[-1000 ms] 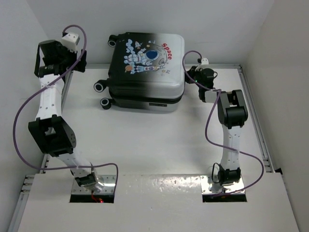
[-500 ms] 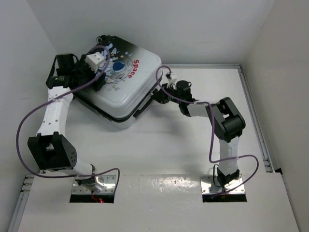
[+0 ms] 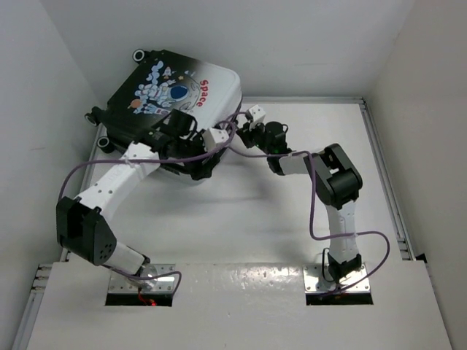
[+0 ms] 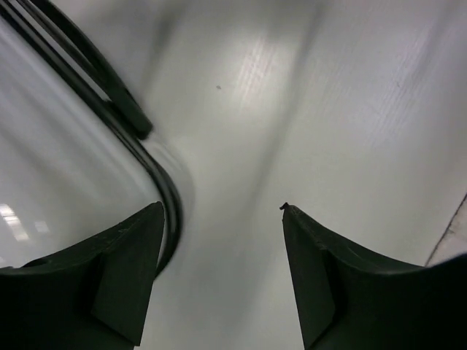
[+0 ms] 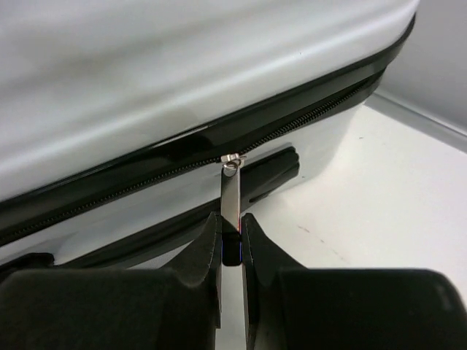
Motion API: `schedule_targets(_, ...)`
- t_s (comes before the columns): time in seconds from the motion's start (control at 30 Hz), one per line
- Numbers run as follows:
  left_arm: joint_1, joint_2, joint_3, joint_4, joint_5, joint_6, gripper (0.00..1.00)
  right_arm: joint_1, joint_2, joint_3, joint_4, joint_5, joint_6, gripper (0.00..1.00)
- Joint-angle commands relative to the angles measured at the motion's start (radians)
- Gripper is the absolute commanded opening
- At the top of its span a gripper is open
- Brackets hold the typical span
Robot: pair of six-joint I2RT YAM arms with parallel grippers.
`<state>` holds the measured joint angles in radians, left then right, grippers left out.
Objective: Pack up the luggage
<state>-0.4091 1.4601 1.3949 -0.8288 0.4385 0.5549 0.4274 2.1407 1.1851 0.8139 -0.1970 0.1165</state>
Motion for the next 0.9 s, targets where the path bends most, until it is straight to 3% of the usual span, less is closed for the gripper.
schedule_targets(0.0,-0.057,-0.017,-0.066,0.112,-0.122,-0.151,0.70,-0.047,-0.073,-0.102,0.142,0.194,-0.109,0.00)
schedule_targets(0.13,-0.128,-0.026,-0.178,0.350,-0.233,-0.216,0.70,-0.073,-0.094,-0.157,0.186,0.179,-0.038,0.00)
schedule_targets(0.23,-0.213,-0.017,-0.302,0.585,-0.427,-0.230,0.70,-0.101,-0.067,-0.137,0.218,0.142,0.040,0.00)
schedule_targets(0.33,-0.266,-0.017,-0.382,0.713,-0.555,-0.221,0.71,-0.137,-0.016,-0.078,0.257,0.056,0.109,0.00)
schedule_targets(0.4,-0.266,-0.070,-0.537,0.897,-0.632,-0.196,0.73,-0.162,0.002,-0.041,0.255,-0.007,0.161,0.00)
schedule_targets(0.47,-0.254,-0.148,-0.722,1.093,-0.623,-0.138,0.74,-0.171,0.008,-0.033,0.266,-0.050,0.176,0.00)
schedule_targets(0.63,-0.273,-0.299,-0.815,1.086,-0.583,-0.024,0.76,-0.177,0.002,-0.050,0.281,-0.148,0.200,0.00)
schedule_targets(0.73,-0.336,-0.299,-0.879,1.229,-0.583,0.097,0.76,-0.179,0.010,-0.056,0.283,-0.150,0.222,0.00)
schedule_targets(0.87,-0.384,-0.109,-0.797,1.298,-0.656,0.154,0.71,-0.174,0.015,-0.047,0.280,-0.139,0.241,0.00)
